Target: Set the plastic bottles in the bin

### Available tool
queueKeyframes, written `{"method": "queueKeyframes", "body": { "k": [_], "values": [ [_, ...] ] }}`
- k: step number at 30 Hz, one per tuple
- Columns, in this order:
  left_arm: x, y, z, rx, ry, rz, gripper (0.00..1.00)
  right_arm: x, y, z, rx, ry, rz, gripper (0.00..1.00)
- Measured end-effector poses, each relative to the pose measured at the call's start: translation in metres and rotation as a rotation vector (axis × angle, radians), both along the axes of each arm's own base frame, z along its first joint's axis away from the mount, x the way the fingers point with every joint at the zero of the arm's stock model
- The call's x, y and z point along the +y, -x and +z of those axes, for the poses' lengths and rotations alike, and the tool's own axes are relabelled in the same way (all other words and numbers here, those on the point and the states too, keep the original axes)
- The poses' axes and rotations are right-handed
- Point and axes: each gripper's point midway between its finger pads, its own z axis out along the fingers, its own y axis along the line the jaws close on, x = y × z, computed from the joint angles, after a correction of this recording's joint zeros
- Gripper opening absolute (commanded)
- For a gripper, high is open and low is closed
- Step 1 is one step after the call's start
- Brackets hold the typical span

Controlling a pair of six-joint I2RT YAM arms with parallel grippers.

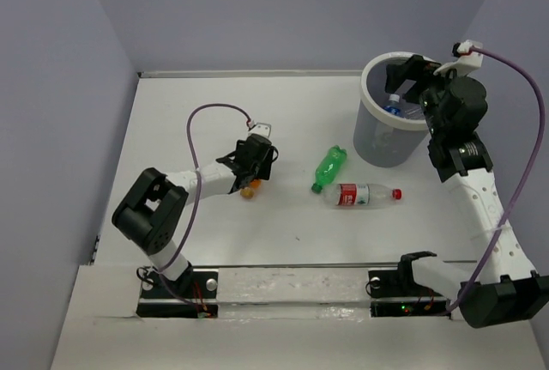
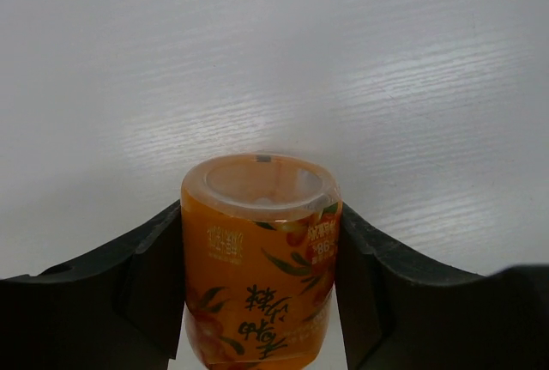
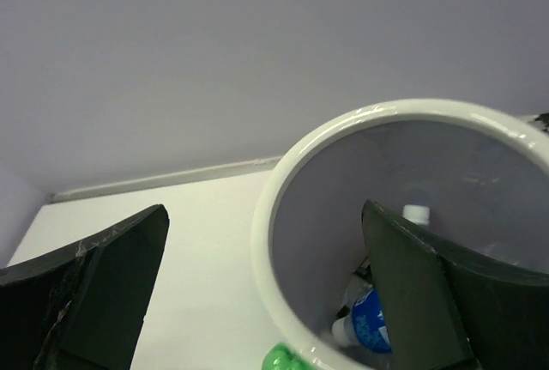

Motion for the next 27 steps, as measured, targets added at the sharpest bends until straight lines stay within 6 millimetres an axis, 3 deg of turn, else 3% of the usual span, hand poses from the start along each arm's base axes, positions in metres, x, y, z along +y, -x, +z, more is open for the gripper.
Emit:
{"method": "queueKeyframes", "body": {
  "k": [3, 6, 8, 10, 12, 15, 19, 22, 27],
  "values": [
    [-0.008, 0.006, 0.008, 0.016, 0.043, -0.030, 0.35, 0.018, 0.021, -0.008, 0.001, -0.041, 0.100, 1.00],
    [-0.030, 0.007, 0.041, -0.015, 0.122, -0.088, 0.36, 0.041, 0.045, -0.019, 0.008, -0.083, 0.225, 1.00],
    [-0.054, 0.006, 0.082, -0.068, 0.205, -0.146, 0.36, 0.056, 0.064, -0.032, 0.024, -0.117, 0.313, 1.00],
    [-0.083, 0.002, 0.140, -0.162, 0.319, -0.210, 0.36, 0.068, 0.086, -0.044, 0.035, -0.153, 0.385, 0.99],
    [-0.111, 0.000, 0.212, -0.284, 0.460, -0.275, 0.36, 0.074, 0.108, -0.052, 0.031, -0.186, 0.438, 0.99],
    [-0.136, 0.003, 0.303, -0.440, 0.639, -0.353, 0.36, 0.079, 0.136, -0.064, 0.032, -0.225, 0.496, 0.99],
    [-0.158, 0.010, 0.386, -0.574, 0.807, -0.433, 0.37, 0.085, 0.158, -0.075, 0.037, -0.244, 0.550, 0.99],
    [-0.182, 0.009, 0.423, -0.630, 0.888, -0.478, 0.40, 0.084, 0.171, -0.094, 0.073, -0.250, 0.552, 0.98],
    [-0.244, -0.011, 0.437, -0.645, 0.955, -0.541, 0.42, 0.090, 0.176, -0.134, 0.163, -0.266, 0.583, 0.97]
  ]
}}
